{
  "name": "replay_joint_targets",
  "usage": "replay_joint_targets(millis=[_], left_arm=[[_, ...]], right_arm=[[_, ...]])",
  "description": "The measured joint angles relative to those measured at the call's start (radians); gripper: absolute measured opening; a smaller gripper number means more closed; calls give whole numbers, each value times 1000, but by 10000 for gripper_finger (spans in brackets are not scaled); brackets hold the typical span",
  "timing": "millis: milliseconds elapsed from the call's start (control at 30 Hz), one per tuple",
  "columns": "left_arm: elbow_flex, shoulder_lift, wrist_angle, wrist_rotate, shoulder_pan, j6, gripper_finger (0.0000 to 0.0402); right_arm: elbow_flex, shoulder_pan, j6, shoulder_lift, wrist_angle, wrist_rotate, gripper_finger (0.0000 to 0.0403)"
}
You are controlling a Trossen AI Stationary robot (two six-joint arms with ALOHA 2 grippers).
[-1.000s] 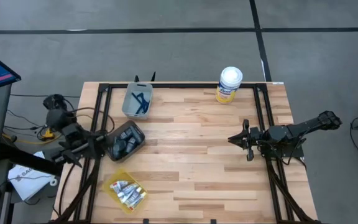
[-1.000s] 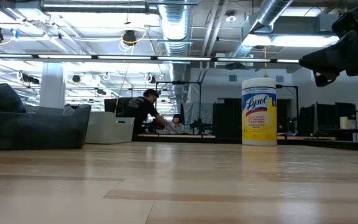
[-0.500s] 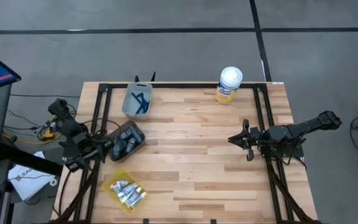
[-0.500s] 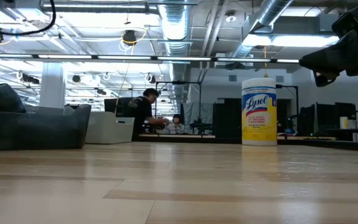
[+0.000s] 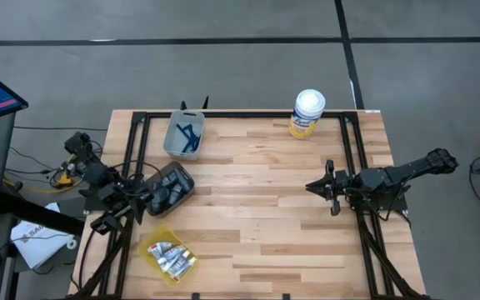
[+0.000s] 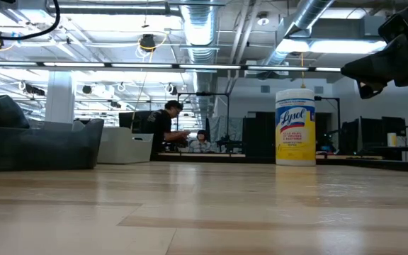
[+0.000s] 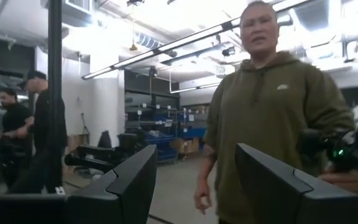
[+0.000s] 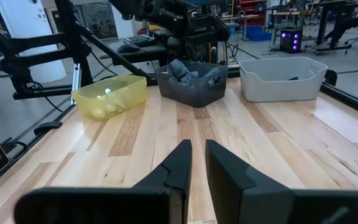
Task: Pick & Place Travel size toiletries
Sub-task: Return to Home Position
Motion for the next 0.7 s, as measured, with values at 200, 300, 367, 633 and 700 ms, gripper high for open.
replay_joint_targets(millis=[200, 300, 367, 633, 700], left_arm=[[0, 0, 0, -92, 35, 77, 210], [0, 0, 0, -155, 90, 46, 209], [0, 0, 0, -144, 129, 38, 209], [0, 0, -79, -125, 282, -65, 209], [0, 0, -112, -125, 306, -68, 209]], right_arm=[[0, 0, 0, 0, 0, 0, 38], [0, 0, 0, 0, -1, 0, 40], [0, 0, 0, 0, -1, 0, 41], [0, 0, 0, 0, -1, 0, 39], [0, 0, 0, 0, -1, 0, 40]])
